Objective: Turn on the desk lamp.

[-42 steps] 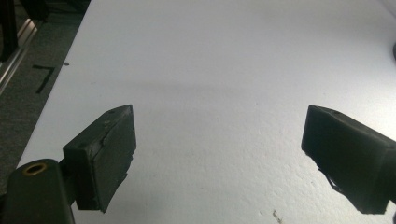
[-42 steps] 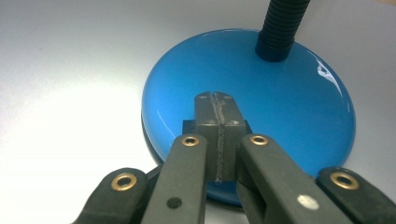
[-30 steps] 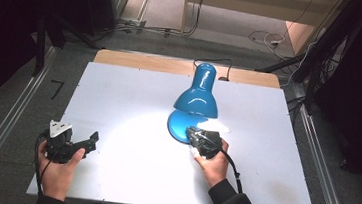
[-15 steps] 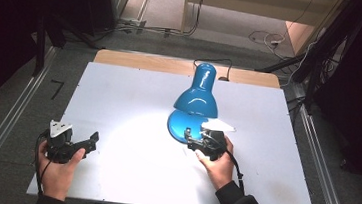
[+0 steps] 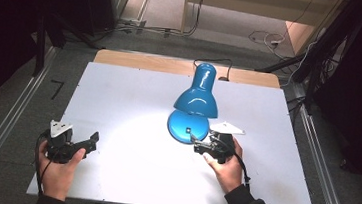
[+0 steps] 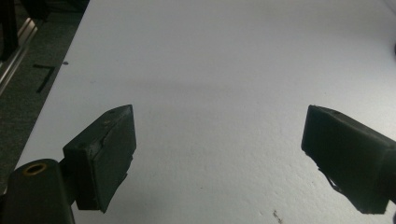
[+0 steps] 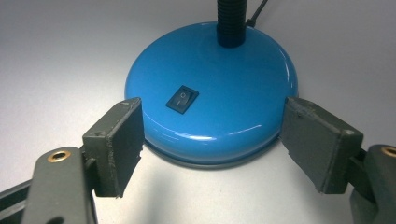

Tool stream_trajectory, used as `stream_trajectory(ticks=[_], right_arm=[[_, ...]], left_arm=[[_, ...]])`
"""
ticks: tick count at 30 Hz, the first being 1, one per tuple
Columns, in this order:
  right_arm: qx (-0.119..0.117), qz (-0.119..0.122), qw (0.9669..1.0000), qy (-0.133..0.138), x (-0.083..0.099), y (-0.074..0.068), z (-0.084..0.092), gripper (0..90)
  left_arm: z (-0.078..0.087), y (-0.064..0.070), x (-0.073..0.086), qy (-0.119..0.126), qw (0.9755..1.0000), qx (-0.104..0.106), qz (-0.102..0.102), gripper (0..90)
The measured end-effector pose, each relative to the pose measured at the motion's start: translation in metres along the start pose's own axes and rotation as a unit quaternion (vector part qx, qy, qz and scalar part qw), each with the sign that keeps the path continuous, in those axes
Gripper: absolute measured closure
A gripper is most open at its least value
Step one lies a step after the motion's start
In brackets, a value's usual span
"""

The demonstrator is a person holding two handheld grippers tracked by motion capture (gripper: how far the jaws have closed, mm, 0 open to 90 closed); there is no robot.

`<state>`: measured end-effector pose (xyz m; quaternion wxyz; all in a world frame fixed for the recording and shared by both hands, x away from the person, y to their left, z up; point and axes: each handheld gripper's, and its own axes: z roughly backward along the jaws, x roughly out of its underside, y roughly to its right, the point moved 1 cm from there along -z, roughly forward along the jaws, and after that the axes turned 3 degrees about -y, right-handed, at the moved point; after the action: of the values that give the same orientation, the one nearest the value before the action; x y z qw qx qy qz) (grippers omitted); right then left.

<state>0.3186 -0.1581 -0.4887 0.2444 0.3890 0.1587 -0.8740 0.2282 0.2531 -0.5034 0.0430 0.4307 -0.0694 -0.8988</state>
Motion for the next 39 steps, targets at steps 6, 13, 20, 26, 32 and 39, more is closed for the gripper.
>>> stream_trajectory(ticks=[6, 13, 20, 26, 32, 39], right_arm=[[0.006, -0.001, 0.9999, -0.011, 0.007, 0.007, 0.002, 20.8], [0.015, 0.0, 0.9998, -0.013, 0.01, 0.015, 0.009, 20.8], [0.022, -0.006, 0.9997, -0.014, 0.015, 0.026, 0.019, 20.8], [0.021, -0.012, 0.9996, -0.014, 0.021, 0.036, 0.028, 20.8], [0.023, -0.021, 0.9995, -0.01, 0.024, 0.045, 0.04, 20.1], [0.038, -0.02, 0.999, -0.011, 0.029, 0.059, 0.055, 20.0]], left_arm=[[0.0, 0.0, 0.0, 0.0, 1.0, 0.0, 0.0, 11.1], [0.0, 0.0, 0.0, 0.0, 1.0, -0.001, 0.0, 11.1], [0.0, 0.0, 0.0, 0.001, 1.0, 0.0, 0.0, 11.1], [0.0, 0.0, 0.0, 0.001, 1.0, 0.001, 0.0, 11.1], [0.001, 0.0, 0.0, 0.0, 1.0, 0.001, 0.0, 11.1], [0.0, 0.0, 0.0, 0.001, 1.0, 0.001, 0.0, 11.1]])
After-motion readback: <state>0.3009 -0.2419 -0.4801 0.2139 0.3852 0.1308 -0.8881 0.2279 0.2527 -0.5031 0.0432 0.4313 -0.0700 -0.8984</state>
